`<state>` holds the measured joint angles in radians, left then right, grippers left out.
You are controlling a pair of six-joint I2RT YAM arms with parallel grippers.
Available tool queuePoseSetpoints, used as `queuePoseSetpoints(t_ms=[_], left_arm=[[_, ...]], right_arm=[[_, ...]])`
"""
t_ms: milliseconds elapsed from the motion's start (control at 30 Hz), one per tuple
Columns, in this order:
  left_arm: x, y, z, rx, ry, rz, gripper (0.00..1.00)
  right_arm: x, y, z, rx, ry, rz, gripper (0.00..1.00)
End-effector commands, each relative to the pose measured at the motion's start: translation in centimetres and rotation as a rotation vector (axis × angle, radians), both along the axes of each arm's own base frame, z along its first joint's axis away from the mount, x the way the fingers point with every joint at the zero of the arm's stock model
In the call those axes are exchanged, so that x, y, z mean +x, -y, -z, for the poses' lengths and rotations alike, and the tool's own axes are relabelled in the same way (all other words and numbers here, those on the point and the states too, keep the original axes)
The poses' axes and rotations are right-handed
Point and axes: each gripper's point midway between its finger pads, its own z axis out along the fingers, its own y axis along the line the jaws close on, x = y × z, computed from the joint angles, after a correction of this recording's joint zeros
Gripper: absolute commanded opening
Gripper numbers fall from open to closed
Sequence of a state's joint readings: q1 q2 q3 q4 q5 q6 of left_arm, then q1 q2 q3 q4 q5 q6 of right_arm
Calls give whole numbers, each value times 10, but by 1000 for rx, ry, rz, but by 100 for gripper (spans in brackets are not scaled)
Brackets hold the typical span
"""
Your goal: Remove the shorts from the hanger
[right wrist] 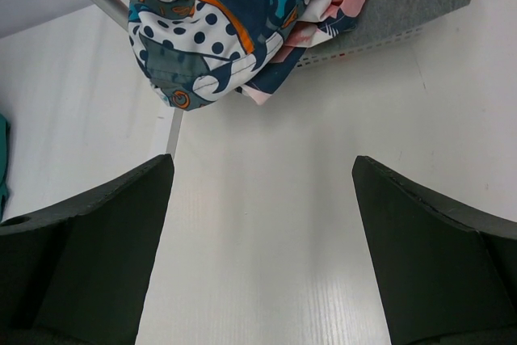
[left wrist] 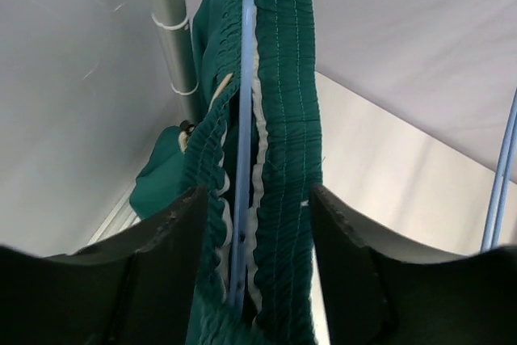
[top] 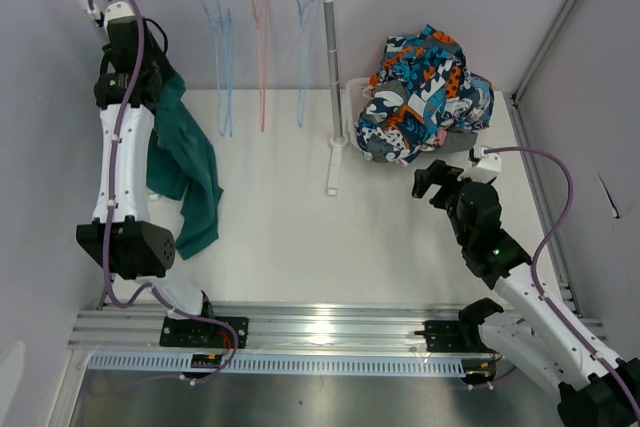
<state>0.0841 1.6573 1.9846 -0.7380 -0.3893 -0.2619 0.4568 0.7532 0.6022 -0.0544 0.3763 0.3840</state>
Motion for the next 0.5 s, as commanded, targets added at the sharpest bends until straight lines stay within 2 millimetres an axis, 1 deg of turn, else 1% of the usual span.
queuePoseSetpoints(t_ms=[0, 33, 67, 100, 133, 200, 300, 367, 400, 467], left_arm=[[11, -8, -21, 6, 67, -18, 49], [16, -9, -15, 2, 51, -20, 33], [17, -9, -14, -5, 50, -26, 23], [17, -10, -20, -6, 64, -32, 14], [17, -9, -19, -10, 60, -31, 1], [15, -7, -23, -20, 75, -28, 0], [7, -4, -41, -24, 117, -16, 0], [1, 3, -50, -35, 135, 12, 0], [-8, 7, -68, -35, 175, 26, 0], [-16, 20, -84, -50, 210, 72, 0]], right_arm=[[4, 0, -4, 4, 26, -4, 99], [4, 0, -3, 3, 23, -4, 99], [6, 0, -6, 11, 38, -2, 99], [7, 1, -6, 13, 42, -1, 99], [8, 0, -6, 16, 41, -3, 99], [9, 0, -3, 12, 36, -1, 99], [10, -2, -6, 17, 42, -10, 99], [11, -4, -9, 25, 50, -17, 99], [10, -7, -11, 27, 53, -30, 99], [10, -13, -24, 39, 79, -52, 99]])
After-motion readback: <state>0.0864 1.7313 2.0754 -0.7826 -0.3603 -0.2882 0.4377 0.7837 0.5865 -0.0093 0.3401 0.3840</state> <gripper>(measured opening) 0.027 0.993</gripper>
